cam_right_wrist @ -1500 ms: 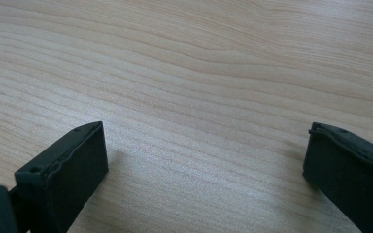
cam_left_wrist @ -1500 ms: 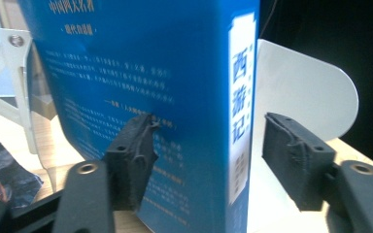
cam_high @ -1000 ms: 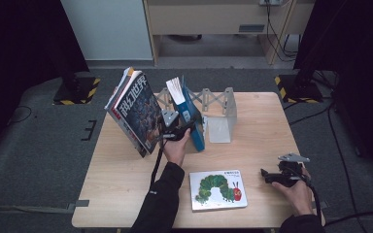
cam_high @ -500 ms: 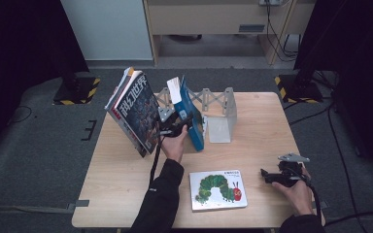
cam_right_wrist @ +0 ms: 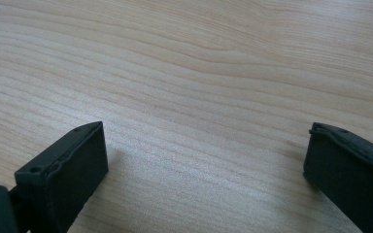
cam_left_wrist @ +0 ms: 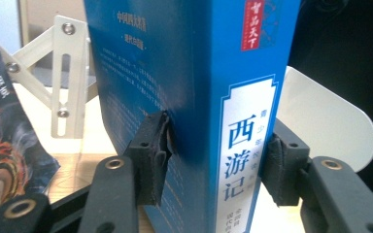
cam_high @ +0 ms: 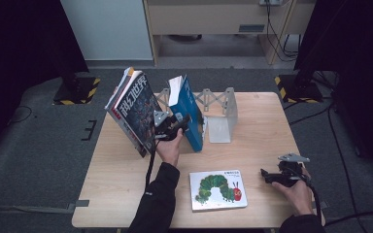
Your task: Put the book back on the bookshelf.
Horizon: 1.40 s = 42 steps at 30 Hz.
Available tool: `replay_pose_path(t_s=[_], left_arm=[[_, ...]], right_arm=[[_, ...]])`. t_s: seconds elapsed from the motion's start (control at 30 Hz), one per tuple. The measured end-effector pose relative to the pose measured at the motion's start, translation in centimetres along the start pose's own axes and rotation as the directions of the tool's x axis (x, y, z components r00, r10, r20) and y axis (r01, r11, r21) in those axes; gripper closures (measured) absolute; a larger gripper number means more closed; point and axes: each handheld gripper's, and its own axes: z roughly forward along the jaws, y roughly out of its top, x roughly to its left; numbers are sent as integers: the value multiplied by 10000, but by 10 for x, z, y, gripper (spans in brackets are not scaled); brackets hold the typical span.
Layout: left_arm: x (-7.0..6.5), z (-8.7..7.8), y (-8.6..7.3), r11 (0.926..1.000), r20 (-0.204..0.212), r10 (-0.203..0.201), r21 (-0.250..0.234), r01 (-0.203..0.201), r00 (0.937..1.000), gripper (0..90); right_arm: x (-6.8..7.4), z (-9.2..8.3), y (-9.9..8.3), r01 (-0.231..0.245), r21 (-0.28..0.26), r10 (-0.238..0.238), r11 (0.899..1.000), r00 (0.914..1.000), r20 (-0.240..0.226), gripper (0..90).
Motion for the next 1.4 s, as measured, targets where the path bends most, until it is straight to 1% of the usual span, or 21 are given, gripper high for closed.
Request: replay_pose_path(t_s=[0.1, 0.13, 0.17, 0.2, 0.3, 0.33, 0.4, 0.5, 0.7, 0.73, 0.77, 0.87, 0.9, 0.97, 1.0, 1.1, 1.13, 1.23, 1.33, 1.4], left_arm=[[-5, -2, -2, 9996, 47, 284, -26, -284, 9996, 515], [-8, -3, -3, 9992, 115, 399, -66, -399, 9991, 521], [-8, -3, -3, 9992, 115, 399, -66, -399, 9991, 524], [-11, -5, -4, 9987, 219, 514, -68, -513, 9984, 528], [-16, -7, -5, 9967, 356, 807, -108, -803, 9961, 535], [-18, -7, -6, 9961, 373, 875, -126, -871, 9955, 536], [-22, -8, -7, 9933, 408, 1155, -118, -1151, 9925, 540], [-28, -9, -8, 9909, 414, 1343, -100, -1340, 9901, 545], [-33, -12, -9, 9889, 377, 1482, -15, -1483, 9882, 549], [-37, -12, -9, 9865, 374, 1634, 34, -1637, 9858, 549], [-37, -12, -9, 9865, 374, 1634, 34, -1637, 9858, 549], [-44, -10, -12, 9817, 344, 1904, -67, -1902, 9811, 545], [-44, -10, -12, 9817, 344, 1904, -67, -1902, 9811, 542], [-46, -10, -13, 9835, 285, 1806, -100, -1804, 9831, 530], [-45, -8, -12, 9853, 363, 1707, -57, -1706, 9847, 522], [-44, -7, -12, 9856, 445, 1691, -43, -1690, 9846, 497], [-44, -5, -12, 9869, 532, 1610, -31, -1610, 9855, 486], [-44, -2, -11, 9864, 552, 1641, -33, -1641, 9849, 466], [-48, 4, -10, 9880, 392, 1542, -120, -1538, 9873, 435], [-50, 7, -8, 9893, 260, 1458, -94, -1456, 9890, 406]], right_arm=[[0, 0, 0, -3, 0, 3, 10000, 10000, 1, 24], [0, 0, 0, -4, 2, 4, 10000, 10000, 0, 24], [0, 0, 0, -4, 2, 4, 10000, 10000, 0, 24], [0, 0, 0, 19, -15, -19, 10000, 10000, 10, 24], [0, 0, 0, -2, -8, 2, 10000, 10000, 7, 24], [0, 0, 0, -1, -9, 1, 10000, 10000, 7, 24], [0, 0, 0, -3, -9, 3, 10000, 10000, 7, 25], [0, 0, 0, 27, -12, -27, 10000, 10000, 5, 24], [0, 0, 0, 30, -13, -30, 10000, 10000, 1, 24], [0, 0, 0, 23, -7, -23, 10000, 10000, 0, 24], [0, 0, 0, 23, -7, -23, 10000, 10000, 0, 24], [0, 0, 0, 29, -12, -29, 10000, 10000, 0, 24], [0, 0, 0, 29, -9, -29, 10000, 10000, 5, 25], [0, 0, 0, 36, -13, -36, 10000, 10000, 10, 26], [0, 0, 0, 37, -9, -37, 10000, 10000, 6, 26], [0, 0, 0, 36, -9, -36, 10000, 10000, 6, 26], [0, 0, 0, 39, -11, -39, 10000, 10000, 6, 26], [0, 0, 0, 39, -11, -39, 10000, 10000, 6, 26], [0, 0, 0, 35, -7, -35, 10000, 10000, 3, 25], [0, 0, 0, 35, -9, -35, 10000, 10000, 0, 25]])
